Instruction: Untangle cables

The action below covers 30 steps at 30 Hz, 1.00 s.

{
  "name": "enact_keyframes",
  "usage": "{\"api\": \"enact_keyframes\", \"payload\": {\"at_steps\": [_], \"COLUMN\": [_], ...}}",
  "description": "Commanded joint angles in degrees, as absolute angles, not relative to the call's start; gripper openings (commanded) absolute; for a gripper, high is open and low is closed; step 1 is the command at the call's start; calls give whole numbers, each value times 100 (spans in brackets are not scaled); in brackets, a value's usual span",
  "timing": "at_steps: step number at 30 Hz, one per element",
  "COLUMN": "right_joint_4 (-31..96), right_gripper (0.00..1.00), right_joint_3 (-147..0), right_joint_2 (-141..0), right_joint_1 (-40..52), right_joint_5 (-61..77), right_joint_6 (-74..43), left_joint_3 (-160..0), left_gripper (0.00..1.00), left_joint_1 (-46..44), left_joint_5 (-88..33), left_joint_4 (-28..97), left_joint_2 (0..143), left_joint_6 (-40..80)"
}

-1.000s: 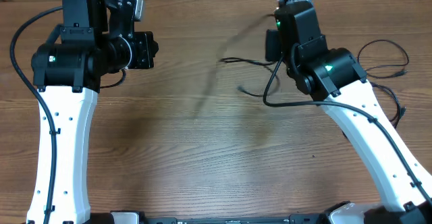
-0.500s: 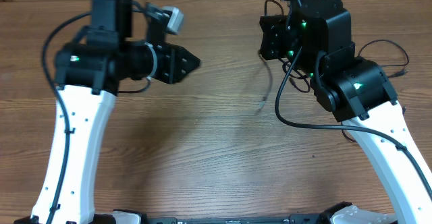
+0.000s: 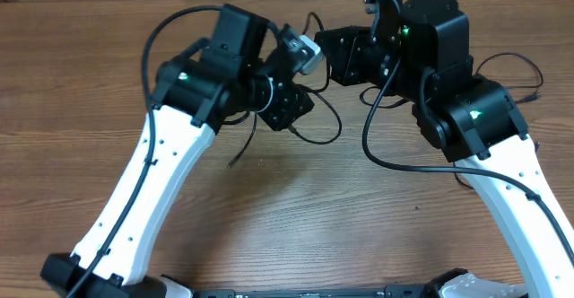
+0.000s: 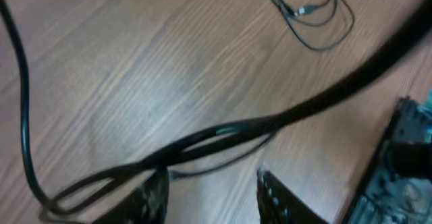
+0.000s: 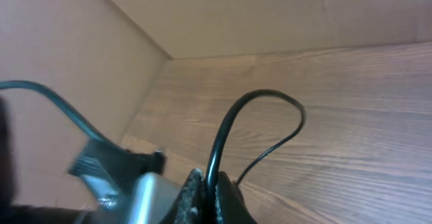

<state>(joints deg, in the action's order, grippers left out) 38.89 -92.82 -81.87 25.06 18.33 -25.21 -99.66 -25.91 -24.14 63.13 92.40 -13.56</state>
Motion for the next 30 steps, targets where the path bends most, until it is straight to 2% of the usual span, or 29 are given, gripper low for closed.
{"api": "enact_keyframes", "payload": {"at_steps": [1,6,30], "right_joint_4": [3844,3846,3682], "right_gripper": [4,4,4], "right_joint_3": [-9424,-9424,-9424], "right_joint_2": [-8132,-8132,-8132], "right_joint_1": [2550,2550,2510], "right_joint_5": [2355,2477,2383], "right_joint_6": [-2600,-2600,-3006], "left_joint_3": [-9913,-9913,-9894], "left_gripper": [42,42,39], "left_joint_1": [-2668,-2665,-2698], "left_joint_5": [-1922,-1476,-1507], "left_joint_4": [6202,6012,5946], "left_joint_2": [9470,9627,9629], "left_joint_6": [-1678,-1732,-1603]}}
